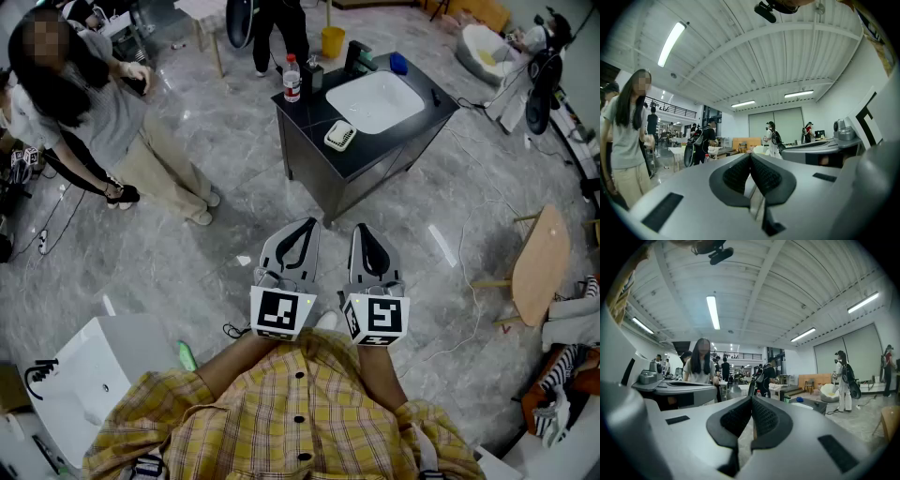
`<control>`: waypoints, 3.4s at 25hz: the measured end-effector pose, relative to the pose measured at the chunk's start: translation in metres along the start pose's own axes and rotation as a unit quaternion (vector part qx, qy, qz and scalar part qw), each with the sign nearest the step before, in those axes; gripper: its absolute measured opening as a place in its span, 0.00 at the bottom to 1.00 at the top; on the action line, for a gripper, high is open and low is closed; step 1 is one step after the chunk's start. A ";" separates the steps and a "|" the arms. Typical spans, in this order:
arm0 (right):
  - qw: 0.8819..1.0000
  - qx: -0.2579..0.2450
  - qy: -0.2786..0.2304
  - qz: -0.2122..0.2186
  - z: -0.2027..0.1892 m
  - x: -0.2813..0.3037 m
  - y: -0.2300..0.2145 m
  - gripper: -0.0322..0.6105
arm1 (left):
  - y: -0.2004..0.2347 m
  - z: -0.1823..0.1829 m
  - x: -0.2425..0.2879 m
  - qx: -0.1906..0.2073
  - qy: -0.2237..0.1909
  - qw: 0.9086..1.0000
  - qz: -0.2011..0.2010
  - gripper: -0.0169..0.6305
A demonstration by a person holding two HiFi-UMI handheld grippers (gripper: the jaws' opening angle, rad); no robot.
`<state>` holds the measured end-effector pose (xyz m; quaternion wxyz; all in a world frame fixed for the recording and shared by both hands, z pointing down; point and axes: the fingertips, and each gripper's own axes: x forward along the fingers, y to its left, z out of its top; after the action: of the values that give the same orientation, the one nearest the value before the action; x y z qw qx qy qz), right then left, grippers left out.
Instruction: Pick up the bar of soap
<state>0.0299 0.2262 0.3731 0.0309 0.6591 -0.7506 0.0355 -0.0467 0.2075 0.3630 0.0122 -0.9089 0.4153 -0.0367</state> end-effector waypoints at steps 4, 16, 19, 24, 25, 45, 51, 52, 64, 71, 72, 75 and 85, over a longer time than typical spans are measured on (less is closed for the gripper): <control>1.000 -0.003 -0.001 0.007 0.001 -0.004 0.005 0.07 | -0.001 -0.002 -0.006 -0.005 0.001 1.000 0.002 0.04; 0.999 0.037 0.004 0.029 -0.008 -0.022 -0.016 0.07 | -0.028 -0.009 -0.004 -0.007 0.015 1.000 0.010 0.04; 0.999 0.041 0.002 0.030 -0.011 -0.027 -0.029 0.07 | -0.038 -0.011 0.001 -0.002 0.020 1.000 0.014 0.04; 0.998 0.056 0.003 0.027 -0.016 -0.038 -0.054 0.07 | -0.056 -0.009 0.012 0.007 0.026 0.999 0.029 0.04; 0.998 0.058 -0.002 0.029 -0.015 -0.040 -0.057 0.07 | -0.060 -0.008 0.012 0.012 0.025 0.999 0.033 0.04; 0.999 0.040 0.016 0.021 -0.022 0.089 -0.116 0.07 | 0.011 -0.027 0.138 -0.011 0.025 0.999 0.041 0.04; 0.999 0.033 0.029 0.011 -0.012 0.199 -0.121 0.07 | 0.094 -0.021 0.220 -0.019 0.020 0.999 0.035 0.04; 0.999 0.033 0.032 0.008 -0.009 0.214 -0.121 0.07 | 0.106 -0.020 0.231 -0.022 0.023 0.999 0.032 0.04; 0.998 0.029 0.041 -0.025 0.025 0.366 -0.112 0.07 | 0.228 -0.004 0.328 -0.035 0.024 0.999 0.003 0.04; 0.997 0.021 0.054 -0.047 0.032 0.403 -0.114 0.07 | 0.259 -0.008 0.356 -0.048 0.030 0.998 -0.009 0.04; 0.997 0.020 0.056 -0.049 0.033 0.405 -0.114 0.07 | 0.261 -0.008 0.358 -0.051 0.030 0.998 -0.010 0.04; 0.997 0.014 0.064 -0.050 0.029 0.416 -0.114 0.07 | 0.267 -0.013 0.366 -0.057 0.031 0.998 -0.014 0.04; 0.998 0.006 0.054 -0.036 0.025 0.432 -0.133 0.07 | 0.271 -0.020 0.382 -0.059 0.030 0.998 0.018 0.04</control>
<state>0.1063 -0.2195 0.3902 0.0686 0.6831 -0.7232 0.0745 -0.0034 -0.2590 0.3906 -0.0535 -0.8988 0.4333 -0.0391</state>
